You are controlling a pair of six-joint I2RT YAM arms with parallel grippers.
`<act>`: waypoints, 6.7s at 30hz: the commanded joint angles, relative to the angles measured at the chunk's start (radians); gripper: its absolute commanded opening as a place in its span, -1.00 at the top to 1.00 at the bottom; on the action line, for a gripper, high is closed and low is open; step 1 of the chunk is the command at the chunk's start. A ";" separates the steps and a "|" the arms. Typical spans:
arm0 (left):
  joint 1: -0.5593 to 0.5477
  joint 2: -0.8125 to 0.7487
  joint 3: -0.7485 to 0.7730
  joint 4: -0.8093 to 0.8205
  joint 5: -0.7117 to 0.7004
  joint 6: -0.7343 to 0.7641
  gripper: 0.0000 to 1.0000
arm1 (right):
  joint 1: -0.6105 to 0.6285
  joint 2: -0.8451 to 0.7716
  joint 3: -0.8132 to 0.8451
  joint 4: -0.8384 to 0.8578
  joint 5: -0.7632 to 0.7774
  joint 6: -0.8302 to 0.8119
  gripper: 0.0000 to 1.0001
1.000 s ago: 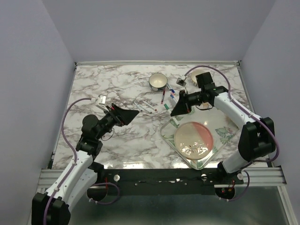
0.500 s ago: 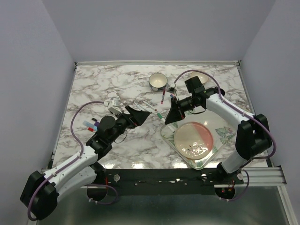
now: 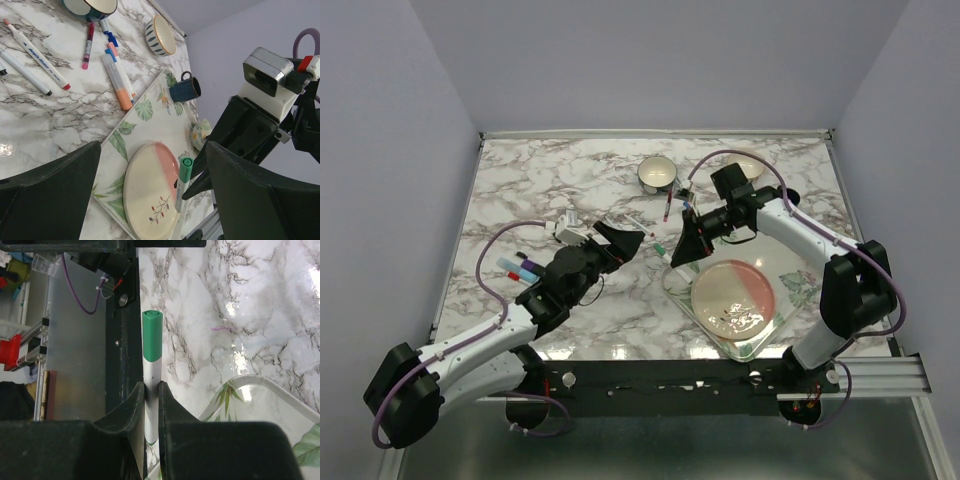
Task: Open the pen caps
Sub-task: Hold the pen cap with the left arm and grip the barrel with the right arm, then open the pen cap, then place the pen cap on the table with the left arm, then place the barrel on the table with the right arm
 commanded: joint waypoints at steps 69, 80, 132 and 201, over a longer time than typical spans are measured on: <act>-0.195 0.312 0.210 -0.097 -0.242 -0.177 0.09 | 0.025 0.034 0.036 -0.005 0.073 0.003 0.99; -0.197 0.309 0.207 -0.079 -0.253 -0.151 1.00 | 0.025 0.040 0.033 -0.002 0.070 0.003 0.99; 0.151 0.008 0.091 -0.149 -0.282 0.045 1.00 | 0.148 0.111 0.068 -0.051 0.197 0.008 0.99; 0.759 0.059 0.362 -0.545 0.493 0.635 -0.93 | 0.139 0.531 0.666 -0.203 0.820 -0.078 0.79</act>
